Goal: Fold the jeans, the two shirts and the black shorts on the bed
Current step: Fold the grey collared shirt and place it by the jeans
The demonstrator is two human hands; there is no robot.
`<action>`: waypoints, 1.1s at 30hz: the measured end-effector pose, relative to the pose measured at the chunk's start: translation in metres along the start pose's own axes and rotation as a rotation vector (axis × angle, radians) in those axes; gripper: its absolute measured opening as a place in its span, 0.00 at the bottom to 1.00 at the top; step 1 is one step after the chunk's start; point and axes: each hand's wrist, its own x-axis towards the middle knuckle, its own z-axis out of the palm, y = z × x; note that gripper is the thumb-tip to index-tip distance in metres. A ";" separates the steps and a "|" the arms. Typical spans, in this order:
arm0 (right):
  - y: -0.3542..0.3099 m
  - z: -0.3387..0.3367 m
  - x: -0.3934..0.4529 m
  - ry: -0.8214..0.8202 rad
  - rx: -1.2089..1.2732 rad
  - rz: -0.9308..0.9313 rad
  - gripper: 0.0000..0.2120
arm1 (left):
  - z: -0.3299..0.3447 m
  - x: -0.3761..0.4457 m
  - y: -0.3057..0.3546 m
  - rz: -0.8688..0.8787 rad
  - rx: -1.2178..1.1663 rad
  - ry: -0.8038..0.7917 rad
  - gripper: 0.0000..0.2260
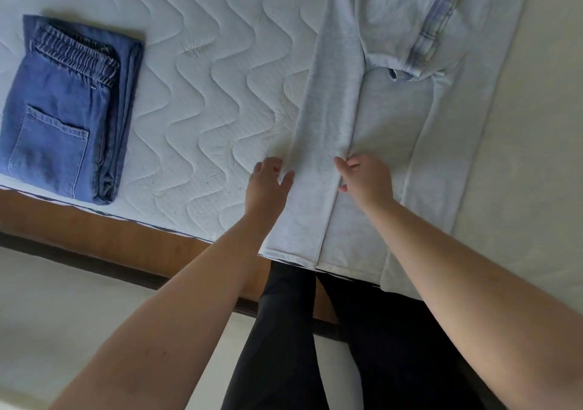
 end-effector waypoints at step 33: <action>-0.098 -0.086 0.124 -0.068 0.008 0.233 0.25 | -0.020 0.234 0.170 -0.035 -0.406 -0.139 0.12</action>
